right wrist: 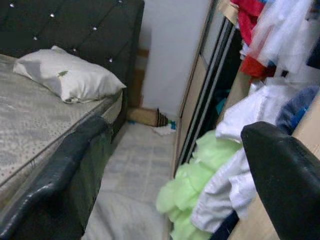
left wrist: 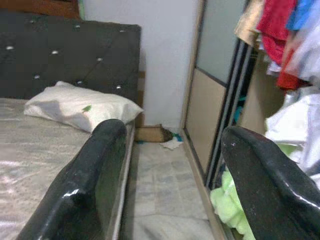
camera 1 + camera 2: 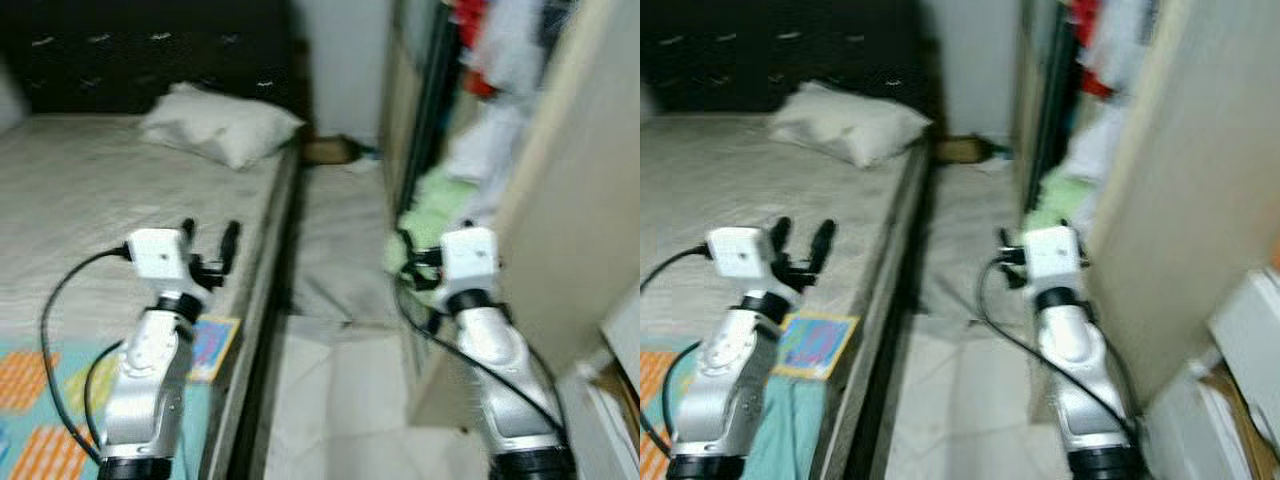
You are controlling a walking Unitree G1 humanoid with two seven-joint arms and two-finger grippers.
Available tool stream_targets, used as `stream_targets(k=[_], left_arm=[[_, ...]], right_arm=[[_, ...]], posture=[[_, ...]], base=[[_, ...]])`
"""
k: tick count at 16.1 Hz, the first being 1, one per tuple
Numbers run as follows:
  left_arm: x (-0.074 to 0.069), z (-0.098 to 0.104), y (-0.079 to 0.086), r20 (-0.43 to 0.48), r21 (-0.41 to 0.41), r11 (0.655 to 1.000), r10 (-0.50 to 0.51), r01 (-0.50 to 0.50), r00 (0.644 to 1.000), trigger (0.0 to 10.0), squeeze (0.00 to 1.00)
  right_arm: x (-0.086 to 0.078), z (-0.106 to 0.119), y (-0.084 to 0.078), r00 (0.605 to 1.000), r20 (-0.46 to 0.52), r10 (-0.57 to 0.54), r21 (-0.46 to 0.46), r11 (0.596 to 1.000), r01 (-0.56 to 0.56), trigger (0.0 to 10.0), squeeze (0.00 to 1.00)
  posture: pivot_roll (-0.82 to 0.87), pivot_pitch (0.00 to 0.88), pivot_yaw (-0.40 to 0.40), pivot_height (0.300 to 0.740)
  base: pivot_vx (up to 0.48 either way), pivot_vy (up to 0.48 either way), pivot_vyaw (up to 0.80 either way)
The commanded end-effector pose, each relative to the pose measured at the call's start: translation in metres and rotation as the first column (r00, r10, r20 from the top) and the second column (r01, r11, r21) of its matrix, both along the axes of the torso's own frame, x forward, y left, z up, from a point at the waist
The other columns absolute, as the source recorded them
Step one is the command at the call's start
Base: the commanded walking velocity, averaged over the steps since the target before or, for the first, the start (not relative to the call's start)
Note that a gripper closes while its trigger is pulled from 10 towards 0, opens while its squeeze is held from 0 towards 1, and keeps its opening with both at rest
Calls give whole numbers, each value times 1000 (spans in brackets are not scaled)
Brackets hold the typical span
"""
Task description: Clean up the room
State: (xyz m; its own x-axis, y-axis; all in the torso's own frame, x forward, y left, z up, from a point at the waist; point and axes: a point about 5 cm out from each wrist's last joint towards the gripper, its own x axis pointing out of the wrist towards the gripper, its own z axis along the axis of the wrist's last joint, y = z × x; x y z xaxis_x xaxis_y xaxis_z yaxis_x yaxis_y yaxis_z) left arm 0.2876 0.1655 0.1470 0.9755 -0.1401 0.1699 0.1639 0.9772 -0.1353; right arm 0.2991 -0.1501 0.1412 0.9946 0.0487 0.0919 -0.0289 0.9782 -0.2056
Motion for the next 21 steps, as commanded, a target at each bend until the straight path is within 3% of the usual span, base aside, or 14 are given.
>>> stream_targets(k=[1,21], left_arm=[[-1,3,6,6,19,1000,14,-14,1000,10000,0],[-1,4,2,2,29,1000,-8,8,1000,10000,0]], right_arm=[[1,3,9,1000,15,24,13,1000,-24,10000,0],[3,4,10,999,18,31,4,1000,-31,10000,0]], posture=[[-39,0,-25,740],[-39,0,-24,740]], base=[[0,0,800],[0,0,800]])
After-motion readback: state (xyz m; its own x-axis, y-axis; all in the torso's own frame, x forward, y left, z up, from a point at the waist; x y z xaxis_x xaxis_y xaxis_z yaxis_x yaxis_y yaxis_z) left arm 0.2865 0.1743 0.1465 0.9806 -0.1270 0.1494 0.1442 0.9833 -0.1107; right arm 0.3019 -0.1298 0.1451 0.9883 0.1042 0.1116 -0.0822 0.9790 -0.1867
